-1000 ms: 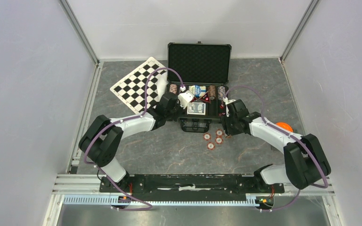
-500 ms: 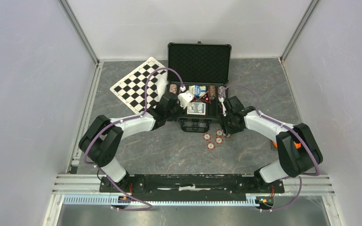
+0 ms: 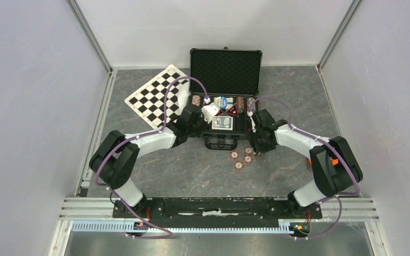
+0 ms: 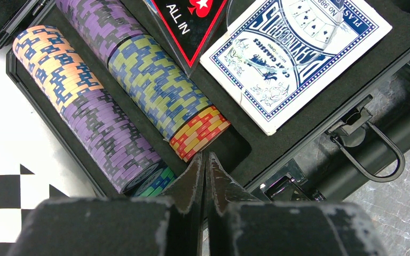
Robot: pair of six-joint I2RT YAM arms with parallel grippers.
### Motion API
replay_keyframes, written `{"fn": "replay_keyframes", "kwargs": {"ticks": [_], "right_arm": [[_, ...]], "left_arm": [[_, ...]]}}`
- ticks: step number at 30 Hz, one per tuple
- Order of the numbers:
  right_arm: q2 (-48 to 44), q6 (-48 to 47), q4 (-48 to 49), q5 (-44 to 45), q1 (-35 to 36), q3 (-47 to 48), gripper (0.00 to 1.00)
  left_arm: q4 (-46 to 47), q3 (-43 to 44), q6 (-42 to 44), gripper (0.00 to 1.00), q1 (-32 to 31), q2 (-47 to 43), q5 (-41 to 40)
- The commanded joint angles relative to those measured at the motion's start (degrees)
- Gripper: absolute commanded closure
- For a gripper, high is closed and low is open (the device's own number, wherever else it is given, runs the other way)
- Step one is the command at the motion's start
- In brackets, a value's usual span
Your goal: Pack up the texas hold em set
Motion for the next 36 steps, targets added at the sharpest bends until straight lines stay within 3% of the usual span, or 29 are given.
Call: {"fn": "replay_keyframes", "kwargs": {"ticks": [1, 7, 13, 20, 24, 31, 36], "right_arm": [[2.4, 0.3, 2.5, -1.0, -0.3, 0.4, 0.43], [3.1, 0.2, 2.3, -1.2, -0.3, 0.4, 0.48], [2.1, 0.6, 1.0, -0.5, -0.3, 0.0, 0.67], [-5.2, 0.2, -2.3, -1.1, -0.2, 0.4, 0.72], [-7.3, -0.4, -3.5, -1.2, -0.3, -0.3, 0.69], [-4.7, -0.2, -1.8, -0.8, -0.3, 1.8, 0.44], [-1.7, -0.1, -1.0, -0.9, -0.2, 3.0, 0.42]], "left_arm": [[1.5, 0.9, 0.4, 0.93, -0.4, -0.7, 1.0], [1.4, 1.0, 0.5, 0.93, -0.6, -0.7, 0.9], [1.3, 0.9, 0.6, 0.93, -0.6, -0.7, 0.9], [1.3, 1.1, 0.6, 0.93, -0.7, -0.3, 1.2], [1.3, 1.2, 0.6, 0.93, -0.7, -0.2, 1.0], [1.2, 1.1, 0.7, 0.93, -0.8, -0.5, 1.0], [1.2, 1.2, 0.5, 0.93, -0.8, -0.2, 1.2]]}}
